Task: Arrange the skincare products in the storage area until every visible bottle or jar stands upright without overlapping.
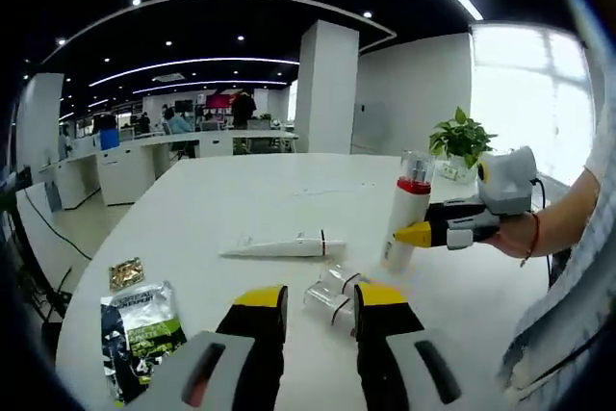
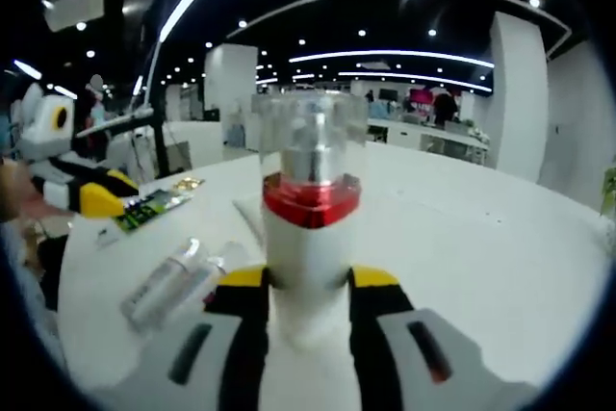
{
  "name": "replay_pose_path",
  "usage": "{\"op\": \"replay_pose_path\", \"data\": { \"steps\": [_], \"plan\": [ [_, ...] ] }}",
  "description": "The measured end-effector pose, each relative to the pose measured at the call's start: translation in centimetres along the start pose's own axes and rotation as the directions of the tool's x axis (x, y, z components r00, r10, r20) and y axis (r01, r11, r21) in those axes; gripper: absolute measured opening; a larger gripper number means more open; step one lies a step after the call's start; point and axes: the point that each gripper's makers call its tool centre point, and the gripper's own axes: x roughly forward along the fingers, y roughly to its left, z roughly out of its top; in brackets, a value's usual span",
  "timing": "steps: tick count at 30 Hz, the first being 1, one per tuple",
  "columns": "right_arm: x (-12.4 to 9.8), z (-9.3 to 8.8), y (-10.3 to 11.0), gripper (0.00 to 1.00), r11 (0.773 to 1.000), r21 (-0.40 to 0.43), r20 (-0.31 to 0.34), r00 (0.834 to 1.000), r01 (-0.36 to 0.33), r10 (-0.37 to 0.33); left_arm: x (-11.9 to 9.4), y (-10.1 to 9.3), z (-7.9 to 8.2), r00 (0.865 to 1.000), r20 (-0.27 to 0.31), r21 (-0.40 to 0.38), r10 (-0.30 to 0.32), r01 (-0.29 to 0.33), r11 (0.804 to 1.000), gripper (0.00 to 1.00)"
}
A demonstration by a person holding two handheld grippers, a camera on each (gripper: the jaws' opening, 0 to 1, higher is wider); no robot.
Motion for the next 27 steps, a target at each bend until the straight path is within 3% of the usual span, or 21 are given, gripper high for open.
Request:
{"op": "replay_pose_path", "data": {
  "steps": [7, 14, 27],
  "plan": [
    [-0.1, -0.1, -0.3, 0.30, 1.000, -0.014, -0.018, 1.000, 0.017, -0.017, -2.2, 1.0, -1.2, 0.998, 0.035, -0.052, 0.060, -0.059, 0.997, 0.27],
    [-0.1, -0.2, -0.3, 0.30, 1.000, -0.022, -0.021, 1.000, 0.021, -0.021, -3.5, 1.6, -0.9, 0.994, 0.066, -0.069, 0.085, -0.080, 0.994, 0.27],
    [-0.2, -0.2, -0.3, 0.30, 0.999, -0.009, -0.020, 0.998, 0.052, -0.052, -4.4, 2.3, -0.4, 0.994, 0.075, -0.051, 0.074, -0.070, 0.996, 0.27]
  ]
}}
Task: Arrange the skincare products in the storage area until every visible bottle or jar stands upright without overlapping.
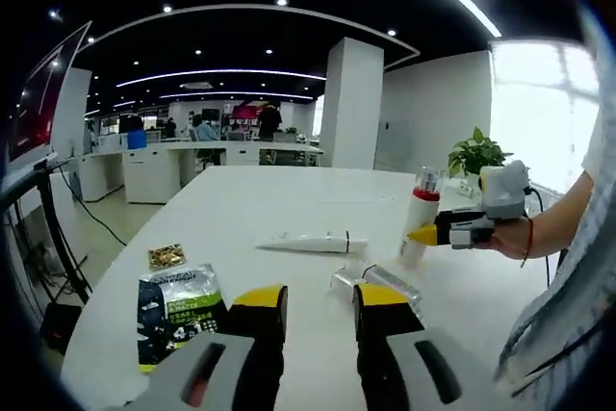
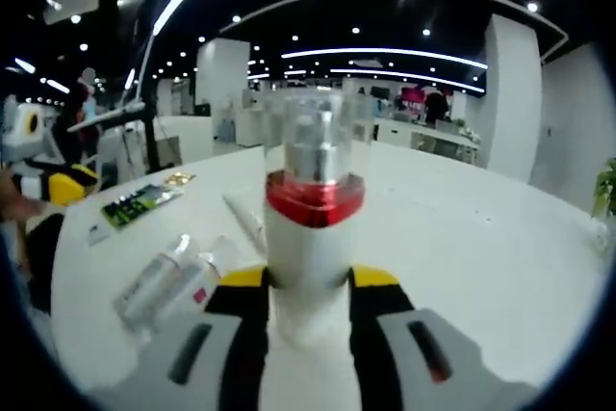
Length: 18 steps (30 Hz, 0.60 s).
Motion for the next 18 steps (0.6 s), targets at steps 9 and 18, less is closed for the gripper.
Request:
{"op": "replay_pose_path", "data": {
  "steps": [9, 18],
  "plan": [
    [0.0, -0.1, 0.0, 0.30, 1.000, -0.010, 0.010, 1.000, 0.006, -0.006, 0.9, 0.9, 0.3, 1.000, 0.006, -0.011, -0.028, 0.028, 1.000, 0.27],
    [0.0, -0.1, 0.0, 0.30, 0.999, 0.005, 0.059, 0.997, 0.046, -0.047, 0.7, 3.1, 0.0, 0.995, -0.060, 0.010, -0.076, 0.077, 0.997, 0.27]
  ]
}}
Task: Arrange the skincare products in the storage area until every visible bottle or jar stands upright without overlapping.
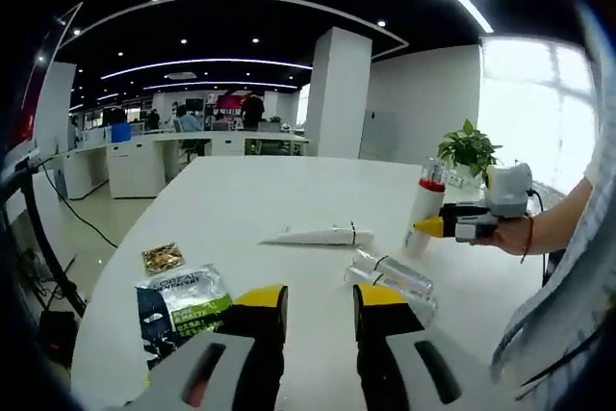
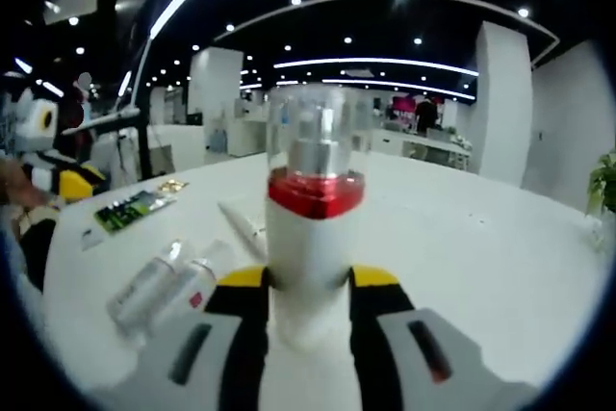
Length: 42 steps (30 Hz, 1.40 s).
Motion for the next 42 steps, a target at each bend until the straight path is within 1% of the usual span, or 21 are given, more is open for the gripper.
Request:
{"op": "replay_pose_path", "data": {
  "steps": [2, 6, 8, 12, 15, 19, 23, 25, 27, 34, 39, 42],
  "plan": [
    [0.0, 0.1, 0.0, 0.30, 1.000, 0.004, 0.006, 1.000, 0.021, -0.021, -0.4, 0.9, 0.0, 1.000, -0.015, -0.008, -0.005, 0.005, 1.000, 0.27],
    [0.2, 0.2, 0.1, 0.30, 0.999, 0.007, -0.009, 0.999, 0.053, -0.053, -0.5, 2.0, 0.3, 1.000, -0.014, 0.007, -0.009, 0.009, 1.000, 0.27],
    [0.2, 0.2, 0.1, 0.30, 0.997, 0.015, -0.016, 0.997, 0.074, -0.073, -0.2, 2.4, 0.7, 1.000, -0.012, 0.005, -0.021, 0.021, 1.000, 0.27],
    [0.5, 0.3, 0.1, 0.30, 0.994, 0.022, -0.025, 0.994, 0.110, -0.110, -0.2, 2.7, 1.1, 1.000, 0.003, 0.029, -0.027, 0.027, 0.999, 0.28],
    [0.6, 0.4, 0.2, 0.30, 0.992, 0.023, -0.043, 0.991, 0.125, -0.124, -0.3, 3.1, 0.8, 0.999, 0.004, 0.024, -0.040, 0.040, 0.999, 0.29],
    [0.8, 0.3, 0.2, 0.31, 0.992, 0.026, -0.036, 0.991, 0.127, -0.126, -0.5, 3.7, 0.1, 0.999, -0.009, 0.019, -0.045, 0.046, 0.999, 0.29],
    [1.6, 0.2, 0.3, 0.31, 0.991, -0.007, -0.048, 0.990, 0.132, -0.132, -1.0, 4.6, -0.1, 0.999, -0.011, 0.002, -0.038, 0.038, 0.999, 0.29],
    [1.7, 0.1, 0.4, 0.31, 0.991, -0.016, -0.049, 0.990, 0.131, -0.131, -1.0, 4.9, -0.4, 0.999, -0.023, -0.001, -0.033, 0.033, 0.999, 0.29],
    [1.6, 0.1, 0.3, 0.30, 0.991, -0.008, -0.050, 0.990, 0.134, -0.134, -0.9, 5.2, -0.8, 0.999, -0.037, -0.004, -0.029, 0.029, 1.000, 0.29],
    [1.7, -0.1, 0.1, 0.30, 0.990, 0.006, -0.050, 0.989, 0.139, -0.138, -0.8, 5.3, -0.9, 0.999, -0.032, -0.019, -0.032, 0.032, 0.999, 0.29],
    [2.0, -0.2, 0.0, 0.30, 0.988, 0.024, -0.045, 0.988, 0.151, -0.150, -0.7, 5.5, -1.3, 0.999, -0.045, -0.029, -0.029, 0.028, 0.999, 0.29],
    [2.1, -0.3, -0.1, 0.30, 0.988, 0.030, -0.041, 0.988, 0.151, -0.149, -0.5, 5.3, -1.6, 0.997, -0.064, -0.021, -0.035, 0.034, 0.999, 0.29]
  ]
}}
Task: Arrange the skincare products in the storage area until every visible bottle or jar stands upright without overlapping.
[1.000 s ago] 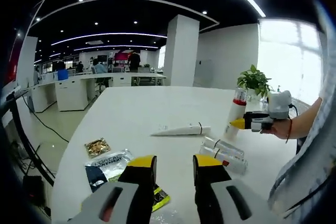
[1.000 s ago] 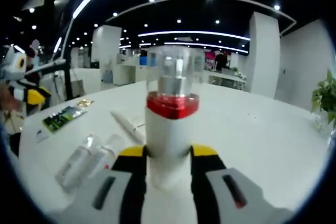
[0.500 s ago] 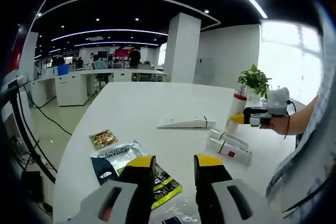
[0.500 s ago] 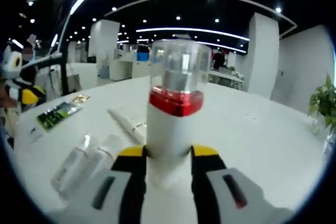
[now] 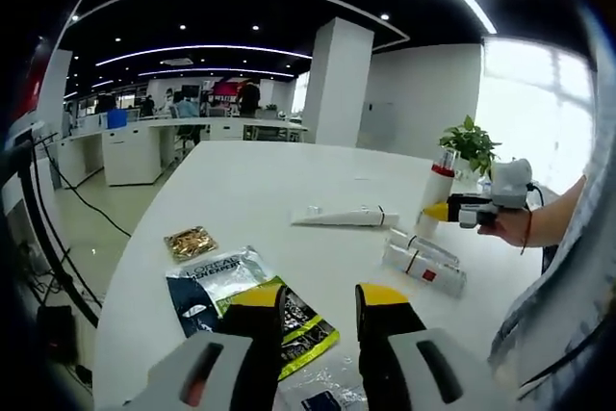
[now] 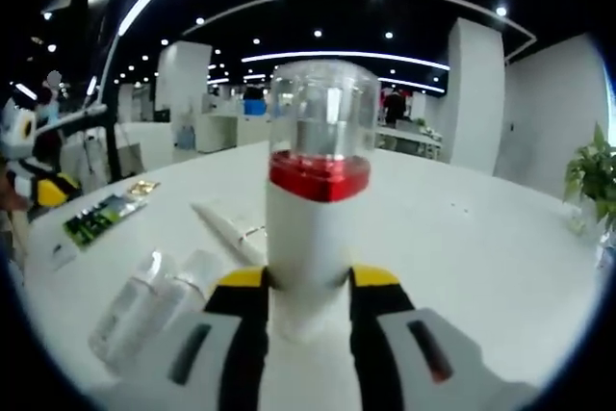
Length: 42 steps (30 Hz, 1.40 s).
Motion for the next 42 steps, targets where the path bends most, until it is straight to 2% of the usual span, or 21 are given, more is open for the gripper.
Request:
{"op": "replay_pose_path", "data": {
  "steps": [5, 10, 15, 20, 35, 36, 37, 39, 42],
  "plan": [
    [0.1, 0.0, 0.0, 0.30, 1.000, 0.007, 0.006, 1.000, 0.000, 0.000, 0.3, -0.2, 0.1, 1.000, -0.011, 0.006, -0.008, 0.008, 1.000, 0.29],
    [0.6, -0.2, -0.1, 0.30, 0.996, 0.029, 0.024, 0.996, -0.081, 0.080, 0.5, 0.0, 0.3, 1.000, -0.014, 0.019, -0.009, 0.009, 1.000, 0.29],
    [0.9, 0.0, 0.4, 0.30, 0.986, -0.022, 0.015, 0.986, -0.163, 0.163, 0.3, 0.3, 0.2, 1.000, -0.017, 0.022, -0.003, 0.003, 1.000, 0.29],
    [1.1, 0.0, 0.5, 0.30, 0.978, -0.048, -0.007, 0.979, -0.202, 0.202, 0.3, 0.3, -0.1, 1.000, -0.025, 0.018, 0.001, 0.000, 1.000, 0.29],
    [1.5, 0.3, 0.9, 0.31, 0.968, -0.069, -0.012, 0.971, -0.239, 0.239, 0.0, 0.2, -0.6, 0.999, -0.039, 0.015, -0.001, 0.002, 1.000, 0.29],
    [1.5, 0.3, 0.9, 0.31, 0.971, -0.058, -0.026, 0.972, -0.233, 0.232, 0.1, 0.1, -0.6, 0.999, -0.040, 0.012, -0.004, 0.004, 1.000, 0.29],
    [1.4, -0.2, 0.8, 0.31, 0.976, -0.007, -0.065, 0.974, -0.219, 0.218, 0.1, 0.1, -0.6, 0.999, -0.039, 0.011, -0.004, 0.005, 1.000, 0.29],
    [1.2, -0.8, 0.5, 0.34, 0.979, 0.000, -0.098, 0.974, -0.203, 0.202, 0.2, 0.1, -0.6, 0.999, -0.040, 0.008, -0.008, 0.008, 1.000, 0.28],
    [0.6, -0.4, 0.2, 0.42, 0.982, 0.010, -0.090, 0.977, -0.191, 0.191, 0.3, 0.1, -0.5, 0.999, -0.040, 0.011, -0.011, 0.011, 1.000, 0.29]
  ]
}}
